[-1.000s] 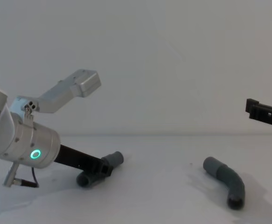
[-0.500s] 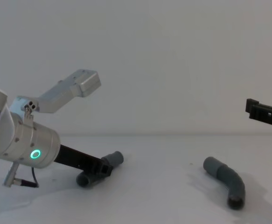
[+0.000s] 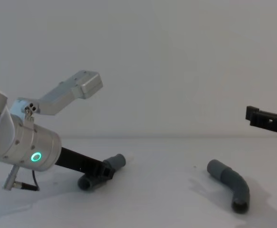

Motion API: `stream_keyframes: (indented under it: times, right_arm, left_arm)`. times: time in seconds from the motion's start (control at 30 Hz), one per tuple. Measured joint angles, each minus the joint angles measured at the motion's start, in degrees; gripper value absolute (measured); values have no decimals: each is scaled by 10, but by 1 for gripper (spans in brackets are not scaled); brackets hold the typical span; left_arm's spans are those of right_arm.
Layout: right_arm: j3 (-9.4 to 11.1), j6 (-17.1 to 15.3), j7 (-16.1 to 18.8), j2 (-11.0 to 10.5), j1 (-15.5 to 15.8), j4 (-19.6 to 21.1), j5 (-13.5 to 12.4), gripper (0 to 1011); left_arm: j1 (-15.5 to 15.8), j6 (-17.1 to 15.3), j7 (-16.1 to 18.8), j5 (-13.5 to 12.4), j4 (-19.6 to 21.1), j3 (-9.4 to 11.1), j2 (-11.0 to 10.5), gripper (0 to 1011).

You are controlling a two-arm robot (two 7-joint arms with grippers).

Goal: Use both hands to pick up one end of the pipe from the table, align the ends, and insert them.

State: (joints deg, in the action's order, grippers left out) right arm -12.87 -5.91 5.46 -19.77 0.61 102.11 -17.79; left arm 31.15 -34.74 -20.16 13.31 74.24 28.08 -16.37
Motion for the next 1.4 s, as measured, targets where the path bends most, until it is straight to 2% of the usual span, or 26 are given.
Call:
stream_keyframes:
  times: [0.1, 0.4, 0.53, 0.77, 0.97, 1.1, 1.2, 1.4]
  right_arm:
    - [-1, -17, 5, -3, -1, 3, -5, 1002]
    - [-11, -95, 31, -20, -10, 14, -18, 1002]
    - [-25, -132, 46, -32, -18, 16, -16, 1002]
    - [-44, -168, 51, -37, -29, 13, -2, 1002]
    - [-57, -195, 31, -24, -39, 2, 16, 1002]
    - [-64, -213, 3, -4, -49, -12, 32, 1002]
    - [-65, -216, -4, 2, -53, -16, 36, 1002]
    - [-68, -238, -47, 37, -72, -42, 54, 1002]
  left_arm:
    - [0, 0, 0, 0, 0, 0, 0, 319]
    - [0, 0, 0, 0, 0, 0, 0, 319]
    - [0, 0, 0, 0, 0, 0, 0, 319]
    - [0, 0, 0, 0, 0, 0, 0, 319]
    - [0, 0, 0, 0, 0, 0, 0, 319]
    - [0, 0, 0, 0, 0, 0, 0, 319]
    - [0, 0, 0, 0, 0, 0, 0, 319]
    - [0, 0, 0, 0, 0, 0, 0, 319]
